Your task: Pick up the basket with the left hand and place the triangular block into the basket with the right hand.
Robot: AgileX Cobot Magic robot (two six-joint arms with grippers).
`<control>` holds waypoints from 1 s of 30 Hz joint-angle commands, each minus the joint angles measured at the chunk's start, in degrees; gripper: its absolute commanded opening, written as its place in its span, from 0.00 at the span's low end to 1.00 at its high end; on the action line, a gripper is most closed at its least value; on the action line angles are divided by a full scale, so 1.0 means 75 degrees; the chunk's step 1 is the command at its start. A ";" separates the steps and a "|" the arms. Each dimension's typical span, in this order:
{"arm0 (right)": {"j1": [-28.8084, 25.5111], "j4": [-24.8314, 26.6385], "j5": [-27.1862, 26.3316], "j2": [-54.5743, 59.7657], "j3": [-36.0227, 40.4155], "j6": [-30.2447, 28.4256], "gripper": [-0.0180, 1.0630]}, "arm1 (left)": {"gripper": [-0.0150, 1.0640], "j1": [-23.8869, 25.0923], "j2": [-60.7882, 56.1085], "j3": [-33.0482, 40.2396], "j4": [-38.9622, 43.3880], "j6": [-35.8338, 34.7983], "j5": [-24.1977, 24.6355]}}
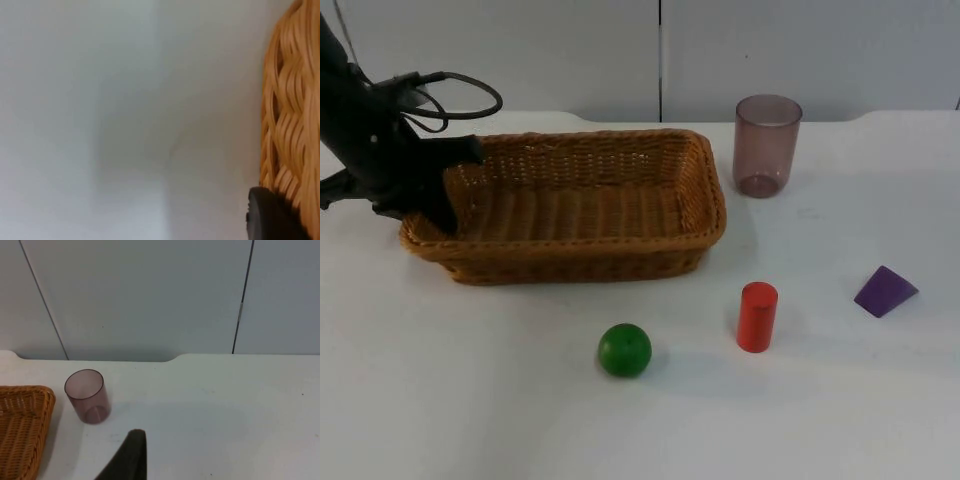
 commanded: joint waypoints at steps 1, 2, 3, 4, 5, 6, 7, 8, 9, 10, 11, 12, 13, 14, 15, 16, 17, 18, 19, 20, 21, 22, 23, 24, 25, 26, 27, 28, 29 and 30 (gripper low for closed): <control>0.0027 -0.0078 -0.0033 -0.0018 -0.0046 -0.0006 0.99 | 0.01 -0.0045 -0.0082 -0.0022 -0.0351 -0.0040 0.0343; 0.0027 -0.0078 -0.0033 -0.0018 -0.0046 -0.0006 0.99 | 0.01 -0.0045 -0.0155 -0.0022 -0.0455 -0.0040 0.0456; 0.0027 -0.0078 -0.0033 -0.0018 -0.0046 -0.0006 0.99 | 0.01 -0.0045 -0.0231 -0.0022 -0.0557 -0.0040 0.0556; 0.0027 -0.0078 -0.0033 -0.0018 -0.0046 -0.0006 0.99 | 0.01 -0.0045 -0.0313 -0.0022 -0.0658 -0.0040 0.0678; 0.0027 -0.0078 -0.0033 -0.0018 -0.0046 -0.0006 0.99 | 0.01 -0.0045 -0.0313 -0.0022 -0.0658 -0.0040 0.0678; 0.0027 -0.0078 -0.0033 -0.0018 -0.0046 -0.0006 0.99 | 0.01 -0.0045 -0.0420 -0.0022 -0.0712 -0.0040 0.0780; 0.0027 -0.0078 -0.0033 -0.0018 -0.0046 -0.0006 0.99 | 0.01 -0.0045 -0.0551 -0.0008 -0.0732 -0.0040 0.0909; 0.0027 -0.0078 -0.0033 -0.0018 -0.0046 -0.0006 0.99 | 0.01 -0.0045 -0.0680 -0.0008 -0.0748 -0.0040 0.1040; 0.0027 -0.0078 -0.0033 -0.0018 -0.0046 -0.0006 0.99 | 0.01 -0.0045 -0.0853 -0.0008 -0.0766 -0.0076 0.1134; 0.0027 -0.0078 -0.0033 -0.0018 -0.0046 -0.0006 0.99 | 0.01 -0.0045 -0.1042 0.0006 -0.0791 -0.0118 0.1177; 0.0027 -0.0078 -0.0033 -0.0018 -0.0046 -0.0006 0.99 | 0.01 -0.0045 -0.1042 0.0006 -0.0791 -0.0118 0.1177; 0.0027 -0.0078 -0.0033 -0.0018 -0.0046 -0.0006 0.99 | 0.01 -0.0045 -0.1270 0.0069 -0.0854 -0.0128 0.1177; 0.0027 -0.0078 -0.0033 -0.0018 -0.0046 -0.0006 0.99 | 0.01 -0.0045 -0.1482 0.0171 -0.0867 -0.0186 0.1123; 0.0027 -0.0078 -0.0033 -0.0018 -0.0046 -0.0006 0.99 | 0.01 -0.0045 -0.1731 0.0307 -0.0890 -0.0241 0.1067; 0.0027 -0.0078 -0.0033 -0.0018 -0.0046 -0.0006 0.99 | 0.01 -0.0045 -0.1963 0.0417 -0.0888 -0.0259 0.1067; 0.0027 -0.0078 -0.0033 -0.0018 -0.0046 -0.0006 0.99 | 0.01 -0.0045 -0.1963 0.0417 -0.0888 -0.0259 0.1067; 0.0027 -0.0078 -0.0033 -0.0018 -0.0046 -0.0006 0.99 | 0.01 -0.0045 -0.2151 0.0548 -0.0933 -0.0259 0.1099; 0.0027 -0.0078 -0.0053 -0.0018 -0.0046 -0.0006 0.99 | 0.01 -0.0045 -0.2364 0.0675 -0.1037 -0.0259 0.1158; 0.0027 -0.0078 -0.0080 -0.0018 -0.0046 -0.0006 0.99 | 0.01 -0.0045 -0.2666 0.0836 -0.1336 -0.0259 0.1261; 0.0027 -0.0078 -0.0080 -0.0018 -0.0046 -0.0006 0.99 | 0.01 -0.0045 -0.2818 0.0906 -0.1527 -0.0259 0.1321; 0.0027 -0.0078 -0.0080 -0.0018 -0.0046 -0.0006 0.99 | 0.01 -0.0045 -0.2995 0.0959 -0.1659 -0.0278 0.1428; 0.0027 -0.0078 -0.0080 -0.0018 -0.0046 -0.0006 0.99 | 0.01 -0.0045 -0.2995 0.0959 -0.1659 -0.0278 0.1428; 0.0027 -0.0078 -0.0053 -0.0018 -0.0046 -0.0006 0.99 | 0.01 -0.0045 -0.3149 0.0961 -0.1751 -0.0326 0.1551; 0.0027 -0.0078 -0.0038 -0.0018 -0.0046 -0.0031 0.99 | 0.01 -0.0045 -0.3290 0.0961 -0.1837 -0.0433 0.1710; 0.0027 -0.0078 -0.0007 -0.0018 -0.0046 -0.0113 0.99 | 0.01 -0.0045 -0.3408 0.0961 -0.1872 -0.0582 0.1831; 0.0027 -0.0078 -0.0007 -0.0018 -0.0046 -0.0113 0.99 | 0.01 -0.0045 -0.3408 0.0961 -0.1872 -0.0582 0.1831; 0.0027 -0.0078 0.0051 -0.0018 -0.0046 -0.0188 0.99 | 0.01 -0.0045 -0.3542 0.0961 -0.1856 -0.0717 0.1864; 0.0027 -0.0078 0.0122 -0.0018 -0.0046 -0.0299 0.99 | 0.01 -0.0045 -0.3658 0.0961 -0.1819 -0.0905 0.1895; 0.0027 -0.0078 0.0210 -0.0018 -0.0046 -0.0405 0.99 | 0.01 -0.0045 -0.3747 0.0961 -0.1757 -0.1102 0.1895; 0.0027 -0.0078 0.0295 -0.0018 -0.0046 -0.0484 0.99 | 0.01 -0.0045 -0.3801 0.0961 -0.1712 -0.1286 0.1912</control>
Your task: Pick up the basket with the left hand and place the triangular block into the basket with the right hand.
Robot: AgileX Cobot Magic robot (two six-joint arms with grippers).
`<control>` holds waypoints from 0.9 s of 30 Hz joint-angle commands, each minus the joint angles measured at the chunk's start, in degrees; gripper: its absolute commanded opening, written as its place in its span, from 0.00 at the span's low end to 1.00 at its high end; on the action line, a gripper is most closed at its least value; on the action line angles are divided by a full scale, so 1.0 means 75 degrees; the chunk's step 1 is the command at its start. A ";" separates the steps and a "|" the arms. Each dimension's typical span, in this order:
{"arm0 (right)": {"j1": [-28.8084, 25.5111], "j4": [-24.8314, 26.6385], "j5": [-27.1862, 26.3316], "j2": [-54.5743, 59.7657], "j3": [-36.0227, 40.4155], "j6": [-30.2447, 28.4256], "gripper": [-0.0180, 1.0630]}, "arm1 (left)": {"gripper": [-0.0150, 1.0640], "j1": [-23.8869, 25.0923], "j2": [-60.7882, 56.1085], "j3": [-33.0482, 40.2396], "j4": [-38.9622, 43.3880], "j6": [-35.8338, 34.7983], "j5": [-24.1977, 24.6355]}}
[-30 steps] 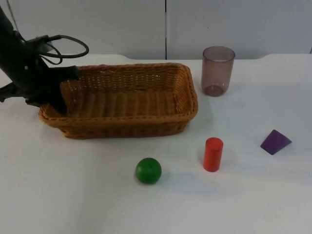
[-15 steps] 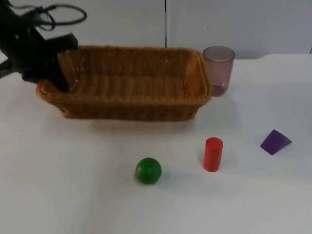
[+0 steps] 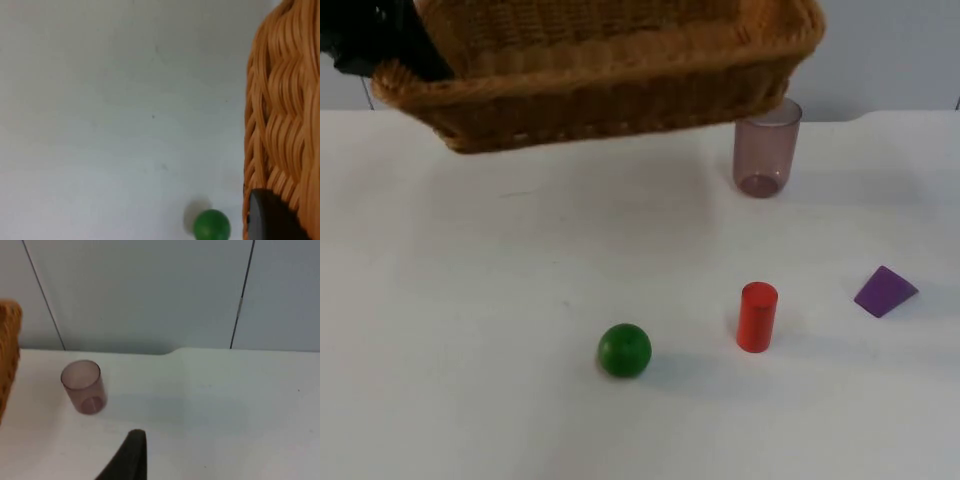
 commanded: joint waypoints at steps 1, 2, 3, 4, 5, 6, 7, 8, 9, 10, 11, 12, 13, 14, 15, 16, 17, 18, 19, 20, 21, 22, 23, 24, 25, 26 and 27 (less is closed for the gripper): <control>0.0027 -0.0063 0.0150 -0.0018 -0.0030 -0.0328 0.99 | 0.01 -0.0032 -0.0255 0.0011 -0.0167 -0.0423 0.0072; 0.0027 -0.0063 0.0150 -0.0018 -0.0030 -0.0328 0.99 | 0.01 -0.0032 -0.0255 0.0011 -0.0167 -0.0423 0.0072; 0.0027 -0.0063 0.0150 -0.0018 -0.0030 -0.0351 0.99 | 0.01 -0.0032 -0.0263 0.0011 -0.0144 -0.0471 0.0135; 0.0027 -0.0063 0.0150 -0.0018 -0.0030 -0.0390 0.99 | 0.01 -0.0032 -0.0263 0.0011 -0.0131 -0.0469 0.0208; 0.0027 -0.0063 0.0150 -0.0018 -0.0030 -0.0501 0.99 | 0.01 -0.0032 -0.0263 0.0011 -0.0076 -0.0469 0.0278; 0.0027 -0.0029 0.0150 -0.0018 -0.0030 -0.0516 0.99 | 0.01 -0.0032 -0.0263 0.0011 0.0129 -0.0469 0.0305; 0.0027 -0.0029 0.0150 -0.0018 -0.0030 -0.0516 0.99 | 0.01 -0.0032 -0.0263 0.0011 0.0129 -0.0469 0.0305; 0.0027 -0.0016 0.0164 0.0012 -0.0030 -0.0516 0.99 | 0.01 -0.0032 -0.0263 0.0011 0.0175 -0.0469 0.0324; 0.0027 0.0004 0.0197 0.0086 -0.0030 -0.0557 0.99 | 0.01 -0.0032 -0.0263 0.0011 0.0274 -0.0469 0.0390; 0.0027 0.0032 0.0242 0.0130 -0.0030 -0.0631 0.99 | 0.01 -0.0032 -0.0263 0.0011 0.0300 -0.0469 0.0391; 0.0027 0.0210 0.0412 0.0314 -0.0018 -0.0890 0.99 | 0.01 -0.0032 -0.0300 0.0011 0.0329 -0.0469 0.0391; 0.0027 0.0344 0.0561 0.0490 -0.0018 -0.1076 0.99 | 0.01 -0.0087 -0.0329 0.0022 0.0347 -0.0469 0.0375; 0.0027 0.0344 0.0561 0.0490 -0.0018 -0.1076 0.99 | 0.01 -0.0087 -0.0329 0.0022 0.0347 -0.0469 0.0375; 0.0027 0.0453 0.0660 0.0682 -0.0018 -0.1183 0.99 | 0.01 -0.0165 -0.0395 0.0063 0.0411 -0.0469 0.0303; 0.0027 0.0631 0.0711 0.0849 -0.0018 -0.1263 0.99 | 0.01 -0.0249 -0.0511 0.0158 0.0467 -0.0469 0.0157; 0.0027 0.0751 0.0711 0.1045 -0.0018 -0.1336 0.99 | 0.01 -0.0334 -0.0622 0.0289 0.0485 -0.0506 -0.0032; 0.0027 0.0804 0.0620 0.1249 -0.0018 -0.1487 0.99 | 0.01 -0.0412 -0.0776 0.0497 0.0524 -0.0527 -0.0256; 0.0027 0.0804 0.0620 0.1249 -0.0018 -0.1487 0.99 | 0.01 -0.0412 -0.0776 0.0497 0.0524 -0.0527 -0.0256; 0.0027 0.0871 0.0521 0.1475 -0.0018 -0.1679 0.99 | 0.01 -0.0448 -0.0925 0.0718 0.0538 -0.0527 -0.0405; 0.0027 0.0906 0.0414 0.1674 -0.0018 -0.1836 0.99 | 0.01 -0.0448 -0.1041 0.0874 0.0538 -0.0527 -0.0485; 0.0027 0.0906 0.0338 0.1943 -0.0018 -0.2051 0.99 | 0.01 -0.0448 -0.1131 0.1027 0.0538 -0.0527 -0.0502; 0.0027 0.0906 0.0338 0.1943 -0.0018 -0.2051 0.99 | 0.01 -0.0448 -0.1131 0.1027 0.0538 -0.0527 -0.0502; 0.0027 0.0906 0.0264 0.2415 -0.0018 -0.2520 0.99 | 0.01 -0.0448 -0.1266 0.1213 0.0538 -0.0463 -0.0502; 0.0027 0.0906 0.0226 0.2720 -0.0018 -0.2895 0.99 | 0.01 -0.0448 -0.1323 0.1291 0.0556 -0.0452 -0.0502; 0.0027 0.0906 0.0150 0.3127 -0.0033 -0.3197 0.99 | 0.01 -0.0448 -0.1379 0.1325 0.0605 -0.0452 -0.0478; 0.0027 0.0906 0.0042 0.3548 -0.0044 -0.3496 0.99 | 0.01 -0.0448 -0.1429 0.1325 0.0627 -0.0452 -0.0383; 0.0027 0.0906 0.0042 0.3548 -0.0044 -0.3496 0.99 | 0.01 -0.0448 -0.1429 0.1325 0.0627 -0.0452 -0.0383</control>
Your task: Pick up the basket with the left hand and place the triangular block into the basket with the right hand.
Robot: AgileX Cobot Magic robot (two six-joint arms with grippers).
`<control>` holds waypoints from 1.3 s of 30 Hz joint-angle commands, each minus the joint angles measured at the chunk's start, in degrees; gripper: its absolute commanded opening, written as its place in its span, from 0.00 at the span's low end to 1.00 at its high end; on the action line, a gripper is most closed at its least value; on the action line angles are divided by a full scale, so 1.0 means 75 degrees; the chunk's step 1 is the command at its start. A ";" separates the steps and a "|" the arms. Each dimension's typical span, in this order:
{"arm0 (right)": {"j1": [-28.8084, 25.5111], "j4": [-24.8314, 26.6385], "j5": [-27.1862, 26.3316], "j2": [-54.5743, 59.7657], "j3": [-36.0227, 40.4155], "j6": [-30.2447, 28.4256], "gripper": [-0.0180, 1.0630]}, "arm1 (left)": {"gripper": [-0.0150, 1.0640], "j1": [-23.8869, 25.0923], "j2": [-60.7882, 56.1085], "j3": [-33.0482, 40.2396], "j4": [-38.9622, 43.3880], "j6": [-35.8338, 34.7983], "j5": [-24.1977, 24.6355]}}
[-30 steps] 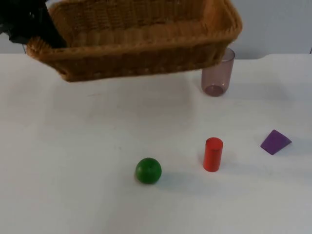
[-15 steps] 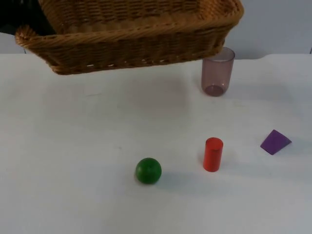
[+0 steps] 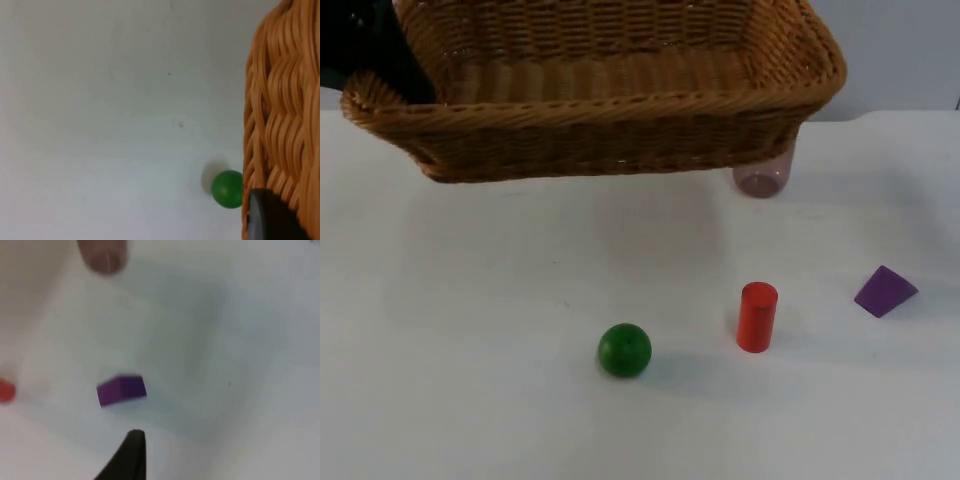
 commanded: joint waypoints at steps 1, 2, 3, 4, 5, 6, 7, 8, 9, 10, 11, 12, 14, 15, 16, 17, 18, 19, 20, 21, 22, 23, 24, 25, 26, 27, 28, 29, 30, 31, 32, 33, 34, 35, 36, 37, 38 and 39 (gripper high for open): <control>0.0027 0.0061 -0.0203 0.0544 -0.0066 -0.0552 0.99 | 0.01 -0.0020 -0.0177 0.0001 -0.0178 0.0032 -0.0067; 0.0027 0.0229 -0.0222 0.0937 -0.0179 -0.0820 0.99 | 0.01 -0.0020 -0.0234 0.0001 -0.0178 0.0032 -0.0051; 0.0027 0.0373 -0.0126 0.1412 -0.0314 -0.1134 0.99 | 0.01 -0.0020 -0.0265 0.0001 -0.0139 0.0057 -0.0051; 0.0027 0.0644 0.0125 0.2135 -0.0639 -0.1728 0.99 | 0.01 -0.0020 -0.0266 0.0001 -0.0126 0.0095 -0.0051; 0.0027 0.0644 0.0125 0.2135 -0.0639 -0.1728 0.99 | 0.01 -0.0020 -0.0266 0.0001 -0.0126 0.0095 -0.0051; 0.0027 0.0726 0.0396 0.2524 -0.0908 -0.1953 0.99 | 0.01 -0.0020 -0.0266 0.0001 -0.0126 0.0146 0.0030; 0.0027 0.0805 0.0729 0.2969 -0.1157 -0.2251 0.99 | 0.01 -0.0020 -0.0266 0.0001 -0.0126 0.0146 0.0068; 0.0064 0.0840 0.1037 0.3365 -0.1485 -0.2427 0.99 | 0.01 -0.0020 -0.0266 0.0001 -0.0126 0.0146 0.0068; 0.0105 0.0813 0.1357 0.3653 -0.1815 -0.2500 0.99 | 0.01 -0.0020 -0.0266 0.0001 -0.0126 0.0146 0.0084; 0.0105 0.0813 0.1357 0.3653 -0.1815 -0.2500 0.99 | 0.01 -0.0020 -0.0266 0.0001 -0.0126 0.0146 0.0084; 0.0163 0.0772 0.1589 0.3951 -0.2132 -0.2501 0.99 | 0.01 -0.0020 -0.0266 0.0001 -0.0126 0.0146 0.0084; 0.0251 0.0748 0.1740 0.4201 -0.2379 -0.2501 0.99 | 0.01 -0.0020 -0.0266 0.0001 -0.0126 0.0146 0.0084; 0.0347 0.0602 0.1825 0.4421 -0.2649 -0.2501 0.99 | 0.01 -0.0020 -0.0266 0.0001 -0.0126 0.0146 0.0084; 0.0498 0.0319 0.1894 0.4597 -0.2895 -0.2501 0.99 | 0.01 -0.0020 -0.0266 0.0001 -0.0126 0.0146 0.0070; 0.0669 -0.0002 0.1966 0.4802 -0.3073 -0.2578 0.99 | 0.01 -0.0020 -0.0266 0.0001 -0.0126 0.0146 0.0070; 0.0850 -0.0454 0.2020 0.5001 -0.3263 -0.2678 0.99 | 0.01 -0.0020 -0.0266 0.0001 -0.0126 0.0146 0.0070; 0.1070 -0.1055 0.2129 0.5278 -0.3532 -0.2724 0.99 | 0.01 -0.0020 -0.0266 0.0001 -0.0126 0.0146 0.0070; 0.1192 -0.1226 0.2206 0.5484 -0.3675 -0.2724 0.99 | 0.01 -0.0020 -0.0266 0.0001 -0.0126 0.0146 0.0070; 0.1192 -0.1226 0.2206 0.5484 -0.3675 -0.2724 0.99 | 0.01 -0.0020 -0.0266 0.0001 -0.0126 0.0146 0.0070; 0.1258 -0.1262 0.2260 0.5680 -0.3836 -0.2730 0.99 | 0.01 -0.0020 -0.0266 0.0001 -0.0126 0.0146 0.0070; 0.1293 -0.1223 0.2355 0.5883 -0.3991 -0.2839 0.99 | 0.01 -0.0020 -0.0266 0.0001 -0.0126 0.0146 0.0070; 0.1353 -0.1186 0.2468 0.6041 -0.4122 -0.2942 0.99 | 0.01 -0.0020 -0.0266 0.0001 -0.0126 0.0146 0.0070; 0.1394 -0.1174 0.2523 0.6207 -0.4197 -0.3059 0.99 | 0.01 -0.0020 -0.0266 0.0001 -0.0126 0.0146 0.0086; 0.1394 -0.1174 0.2523 0.6207 -0.4197 -0.3059 0.99 | 0.01 -0.0020 -0.0266 0.0001 -0.0126 0.0146 0.0086; 0.1461 -0.1174 0.2553 0.6350 -0.4233 -0.3143 0.99 | 0.01 -0.0020 -0.0266 0.0001 -0.0126 0.0146 0.0086; 0.1475 -0.1174 0.2576 0.6450 -0.4272 -0.3199 0.99 | 0.01 -0.0020 -0.0266 0.0001 -0.0126 0.0146 0.0101; 0.1475 -0.1130 0.2576 0.6549 -0.4285 -0.3214 0.99 | 0.01 -0.0020 -0.0266 0.0001 -0.0126 0.0146 0.0101; 0.1475 -0.1072 0.2550 0.6637 -0.4285 -0.3241 0.99 | 0.01 -0.0020 -0.0266 0.0001 -0.0126 0.0146 0.0101; 0.1475 -0.1072 0.2550 0.6637 -0.4285 -0.3241 0.99 | 0.01 -0.0020 -0.0266 0.0001 -0.0126 0.0146 0.0101; 0.1475 -0.0974 0.2529 0.6702 -0.4285 -0.3334 0.99 | 0.01 -0.0020 -0.0266 0.0001 -0.0126 0.0146 0.0101; 0.1475 -0.0955 0.2529 0.6739 -0.4285 -0.3415 0.99 | 0.01 -0.0020 -0.0266 0.0001 -0.0126 0.0146 0.0118; 0.1475 -0.0955 0.2496 0.6756 -0.4285 -0.3502 0.99 | 0.01 -0.0020 -0.0266 0.0001 -0.0126 0.0146 0.0118; 0.1475 -0.0917 0.2427 0.6788 -0.4285 -0.3634 0.99 | 0.01 -0.0020 -0.0266 0.0001 -0.0126 0.0146 0.0101; 0.1475 -0.0917 0.2427 0.6788 -0.4285 -0.3634 0.99 | 0.01 -0.0020 -0.0266 0.0001 -0.0126 0.0146 0.0101; 0.1475 -0.0795 0.2337 0.6788 -0.4285 -0.3667 0.99 | 0.01 -0.0020 -0.0266 0.0001 -0.0126 0.0146 0.0087; 0.1475 -0.0602 0.2259 0.6788 -0.4285 -0.3839 0.99 | 0.01 -0.0020 -0.0266 0.0001 -0.0126 0.0146 0.0059; 0.1475 -0.0473 0.2243 0.6788 -0.4285 -0.3991 0.99 | 0.01 -0.0020 -0.0266 0.0001 -0.0126 0.0146 0.0042; 0.1475 -0.0473 0.2243 0.6788 -0.4285 -0.3991 0.99 | 0.01 -0.0020 -0.0266 0.0001 -0.0126 0.0146 0.0042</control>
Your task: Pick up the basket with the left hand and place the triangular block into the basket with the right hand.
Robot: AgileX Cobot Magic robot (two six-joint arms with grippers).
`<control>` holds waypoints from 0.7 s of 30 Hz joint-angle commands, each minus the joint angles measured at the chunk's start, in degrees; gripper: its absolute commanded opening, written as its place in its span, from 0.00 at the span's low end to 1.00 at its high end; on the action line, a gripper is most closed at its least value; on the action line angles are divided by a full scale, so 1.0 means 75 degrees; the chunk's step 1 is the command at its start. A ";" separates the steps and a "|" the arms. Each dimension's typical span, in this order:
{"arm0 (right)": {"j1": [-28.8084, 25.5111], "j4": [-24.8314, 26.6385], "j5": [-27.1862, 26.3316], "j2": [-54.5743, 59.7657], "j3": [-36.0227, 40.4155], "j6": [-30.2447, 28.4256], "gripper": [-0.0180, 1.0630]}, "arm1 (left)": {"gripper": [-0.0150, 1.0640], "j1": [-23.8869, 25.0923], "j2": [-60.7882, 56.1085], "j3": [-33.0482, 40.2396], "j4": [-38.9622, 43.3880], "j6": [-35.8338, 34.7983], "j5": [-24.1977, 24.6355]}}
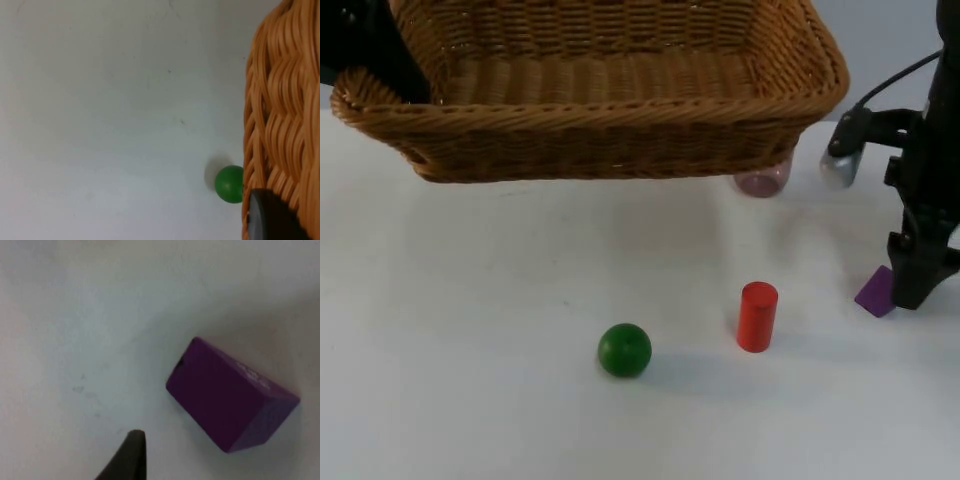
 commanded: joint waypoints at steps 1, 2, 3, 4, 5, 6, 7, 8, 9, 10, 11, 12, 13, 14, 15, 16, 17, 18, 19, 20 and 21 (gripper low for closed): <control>0.0043 0.0206 -0.0052 0.0000 -0.0027 -0.0256 0.99 | 0.01 -0.0020 -0.0145 -0.0013 -0.0219 0.0002 -0.0078; 0.0043 0.0220 -0.0072 0.0005 -0.0027 -0.0256 0.99 | 0.01 -0.0020 -0.0145 -0.0013 -0.0219 0.0002 -0.0109; 0.0043 0.0220 -0.0087 0.0037 -0.0027 -0.0256 0.99 | 0.01 -0.0020 -0.0131 -0.0013 -0.0219 0.0002 -0.0148; 0.0043 0.0220 -0.0112 0.0109 -0.0027 -0.0256 0.99 | 0.01 -0.0020 -0.0131 -0.0013 -0.0219 0.0002 -0.0166; 0.0043 0.0220 -0.0112 0.0109 -0.0027 -0.0256 0.99 | 0.01 -0.0020 -0.0131 -0.0013 -0.0219 0.0002 -0.0166; 0.0043 0.0220 -0.0112 0.0129 -0.0027 -0.0256 0.99 | 0.01 -0.0020 -0.0131 -0.0013 -0.0219 0.0002 -0.0198; 0.0043 0.0220 -0.0112 0.0212 -0.0027 -0.0256 0.99 | 0.01 -0.0020 -0.0131 -0.0013 -0.0219 0.0002 -0.0212; 0.0092 0.0220 -0.0112 0.0271 -0.0027 -0.0256 0.99 | 0.01 -0.0020 -0.0131 -0.0013 -0.0197 0.0002 -0.0210; 0.0125 0.0149 -0.0112 0.0297 -0.0027 -0.0256 0.99 | 0.01 -0.0020 -0.0131 -0.0013 -0.0183 0.0002 -0.0210; 0.0125 0.0149 -0.0112 0.0297 -0.0027 -0.0256 0.99 | 0.01 -0.0020 -0.0131 -0.0013 -0.0183 0.0002 -0.0210; 0.0170 0.0148 -0.0137 0.0335 -0.0027 -0.0256 0.99 | 0.01 -0.0020 -0.0131 -0.0013 -0.0183 0.0002 -0.0210; 0.0213 0.0148 -0.0187 0.0384 -0.0027 -0.0256 0.99 | 0.01 -0.0020 -0.0131 -0.0013 -0.0183 0.0002 -0.0210; 0.0263 0.0166 -0.0237 0.0420 -0.0027 -0.0287 0.99 | 0.01 -0.0020 -0.0131 -0.0013 -0.0167 0.0002 -0.0210; 0.0316 0.0166 -0.0251 0.0460 -0.0027 -0.0315 0.99 | 0.01 -0.0020 -0.0131 -0.0013 -0.0151 0.0002 -0.0210; 0.0316 0.0166 -0.0251 0.0460 -0.0027 -0.0315 0.99 | 0.01 -0.0020 -0.0131 -0.0013 -0.0151 0.0002 -0.0210; 0.0393 0.0138 -0.0251 0.0490 -0.0027 -0.0345 0.99 | 0.01 -0.0020 -0.0131 -0.0013 -0.0132 0.0002 -0.0210; 0.0393 0.0000 -0.0237 0.0509 -0.0027 -0.0345 0.99 | 0.01 -0.0020 -0.0131 -0.0013 -0.0120 0.0002 -0.0210; 0.0438 0.0000 -0.0199 0.0509 -0.0027 -0.0345 0.98 | 0.01 -0.0020 -0.0131 -0.0013 -0.0120 0.0002 -0.0210; 0.0454 0.0000 -0.0111 0.0509 -0.0027 -0.0345 0.97 | 0.01 -0.0020 -0.0131 -0.0013 -0.0114 0.0002 -0.0210; 0.0454 0.0000 -0.0111 0.0509 -0.0027 -0.0345 0.97 | 0.01 -0.0020 -0.0131 -0.0013 -0.0114 0.0002 -0.0210; 0.0454 0.0000 -0.0092 0.0509 -0.0027 -0.0345 0.96 | 0.01 -0.0020 -0.0131 -0.0013 -0.0114 0.0002 -0.0210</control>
